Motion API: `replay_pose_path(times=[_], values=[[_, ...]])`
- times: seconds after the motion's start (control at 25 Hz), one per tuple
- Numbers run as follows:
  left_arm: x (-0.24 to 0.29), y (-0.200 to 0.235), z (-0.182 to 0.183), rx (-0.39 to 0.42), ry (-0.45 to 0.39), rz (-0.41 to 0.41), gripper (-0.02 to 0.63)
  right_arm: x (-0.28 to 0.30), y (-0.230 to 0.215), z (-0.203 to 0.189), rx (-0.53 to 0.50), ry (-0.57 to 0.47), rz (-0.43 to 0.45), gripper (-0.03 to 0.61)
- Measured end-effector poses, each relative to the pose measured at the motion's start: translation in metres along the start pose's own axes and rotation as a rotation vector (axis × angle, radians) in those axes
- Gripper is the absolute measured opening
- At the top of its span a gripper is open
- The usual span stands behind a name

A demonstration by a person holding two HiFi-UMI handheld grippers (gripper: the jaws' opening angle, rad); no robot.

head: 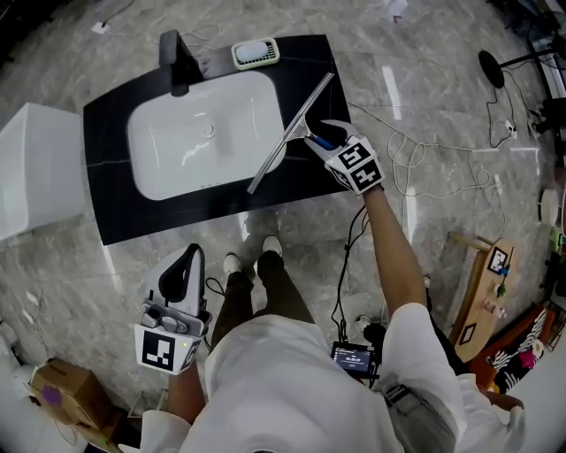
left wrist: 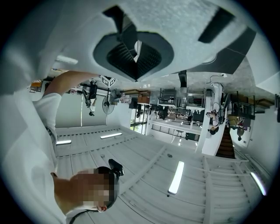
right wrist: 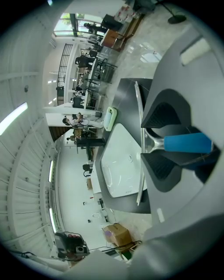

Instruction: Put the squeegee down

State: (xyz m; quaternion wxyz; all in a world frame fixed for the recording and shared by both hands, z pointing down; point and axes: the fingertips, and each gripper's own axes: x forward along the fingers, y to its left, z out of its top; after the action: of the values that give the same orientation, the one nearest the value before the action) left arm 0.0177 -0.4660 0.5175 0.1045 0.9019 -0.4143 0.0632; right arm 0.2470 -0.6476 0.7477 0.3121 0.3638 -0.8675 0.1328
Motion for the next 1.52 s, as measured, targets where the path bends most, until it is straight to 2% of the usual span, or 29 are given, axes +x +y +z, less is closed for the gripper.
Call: replay_pose_path(times=[0.32,0.72,0.96,1.08,1.32,1.52], values=[[-0.010,-0.006,0.030,0.039,-0.061,-0.025,-0.004,-0.090,0.018,0.090,0.023,-0.283,-0.118,0.156],[-0.042,-0.013,0.074,0.094,-0.148,-0.062,-0.004,-0.218,0.110,0.197,0.024,-0.552,-0.139,0.127],[-0.066,-0.003,0.094,0.125,-0.189,-0.074,-0.003,-0.272,0.167,0.242,-0.012,-0.650,-0.142,0.075],[-0.075,0.004,0.101,0.140,-0.194,-0.084,-0.003,-0.292,0.186,0.258,-0.018,-0.696,-0.177,0.055],[-0.101,0.016,0.111,0.149,-0.218,-0.090,-0.003,-0.316,0.230,0.270,0.005,-0.748,-0.201,0.049],[-0.114,0.021,0.108,0.141,-0.221,-0.097,-0.004,-0.318,0.253,0.277,0.012,-0.768,-0.204,-0.009]])
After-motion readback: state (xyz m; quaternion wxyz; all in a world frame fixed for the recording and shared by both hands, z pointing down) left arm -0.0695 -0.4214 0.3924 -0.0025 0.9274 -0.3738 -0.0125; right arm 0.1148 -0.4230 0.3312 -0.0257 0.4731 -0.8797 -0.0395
